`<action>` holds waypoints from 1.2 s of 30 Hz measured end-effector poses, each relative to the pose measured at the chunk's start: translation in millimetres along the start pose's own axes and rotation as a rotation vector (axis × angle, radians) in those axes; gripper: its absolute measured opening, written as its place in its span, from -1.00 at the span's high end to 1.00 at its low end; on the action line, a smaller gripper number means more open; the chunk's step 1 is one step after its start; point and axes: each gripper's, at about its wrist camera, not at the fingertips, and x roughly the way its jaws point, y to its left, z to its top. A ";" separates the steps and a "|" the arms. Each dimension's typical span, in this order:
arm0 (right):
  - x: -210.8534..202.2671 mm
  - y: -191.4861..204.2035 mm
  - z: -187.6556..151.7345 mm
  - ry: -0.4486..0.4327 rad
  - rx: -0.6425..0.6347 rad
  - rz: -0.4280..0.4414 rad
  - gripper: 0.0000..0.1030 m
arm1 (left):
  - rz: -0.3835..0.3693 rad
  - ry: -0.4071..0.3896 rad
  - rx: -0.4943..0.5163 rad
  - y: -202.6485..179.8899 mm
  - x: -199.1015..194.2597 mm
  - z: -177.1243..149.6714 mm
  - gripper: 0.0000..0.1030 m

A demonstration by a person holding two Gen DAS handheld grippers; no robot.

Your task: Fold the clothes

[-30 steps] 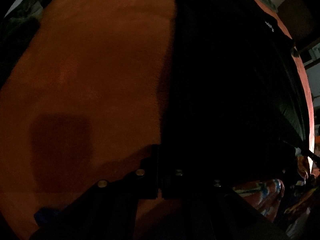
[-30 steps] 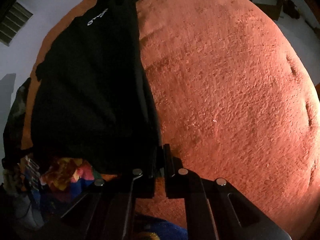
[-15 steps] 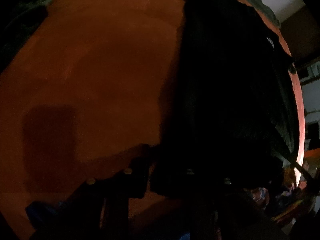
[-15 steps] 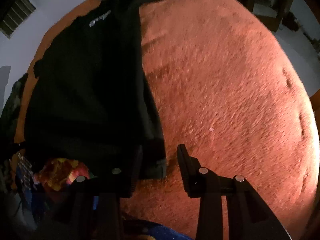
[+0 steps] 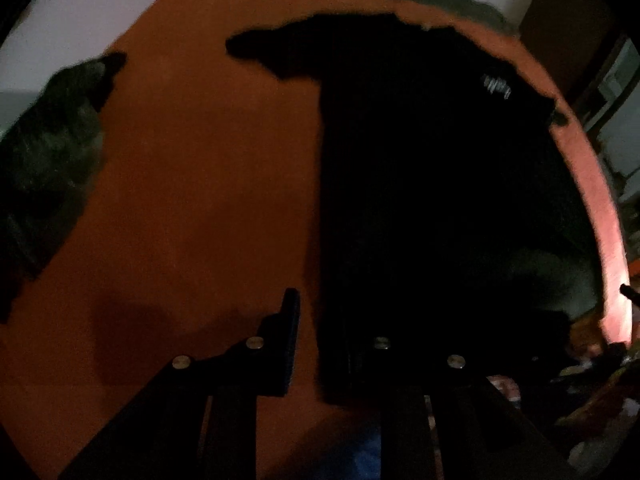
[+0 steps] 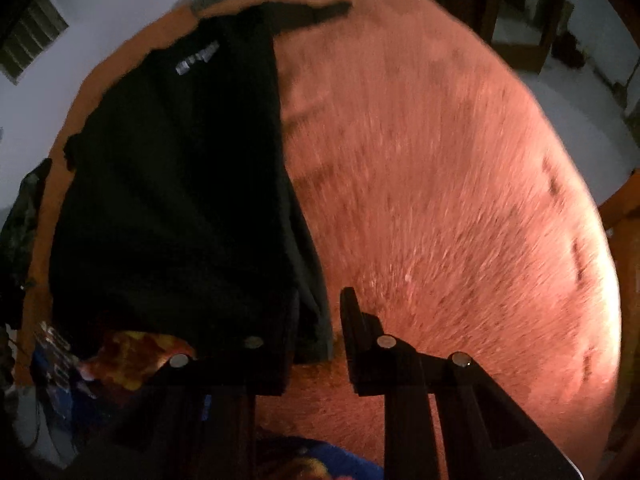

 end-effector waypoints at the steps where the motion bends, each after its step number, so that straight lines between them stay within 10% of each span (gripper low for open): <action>1: -11.3 13.8 1.8 -0.022 -0.006 0.001 0.62 | -0.028 -0.010 -0.016 -11.6 -23.5 -10.1 0.59; 5: -58.5 39.1 20.3 -0.104 -0.045 0.053 0.62 | -0.192 0.009 -0.117 27.5 -61.9 -91.7 0.37; 8: -111.8 67.7 25.9 -0.146 -0.090 0.078 0.62 | -0.260 0.018 -0.098 -22.0 -141.4 -105.1 0.35; 12: -168.8 103.2 38.5 -0.182 -0.128 0.109 0.62 | -0.127 -0.083 0.103 -83.7 -221.3 -95.3 0.14; 17: -223.0 139.0 51.2 -0.228 -0.160 0.121 0.47 | 0.148 -0.202 0.284 -143.6 -285.6 -164.3 -0.01; 21: -249.1 164.1 48.8 -0.200 -0.167 0.097 0.39 | 0.055 -0.171 0.186 -165.0 -309.8 -161.1 -0.02; 25: -249.8 184.3 36.5 -0.138 -0.127 0.080 0.09 | -0.012 -0.158 0.115 -158.2 -276.9 -147.2 -0.21; 30: -224.2 221.7 40.8 -0.099 -0.191 0.046 -0.22 | 0.113 -0.140 0.197 -168.1 -214.9 -96.0 -0.35; 36: -104.5 265.9 178.5 -0.060 -0.247 0.057 -0.51 | 0.255 -0.211 0.261 -167.7 -105.7 47.2 -0.39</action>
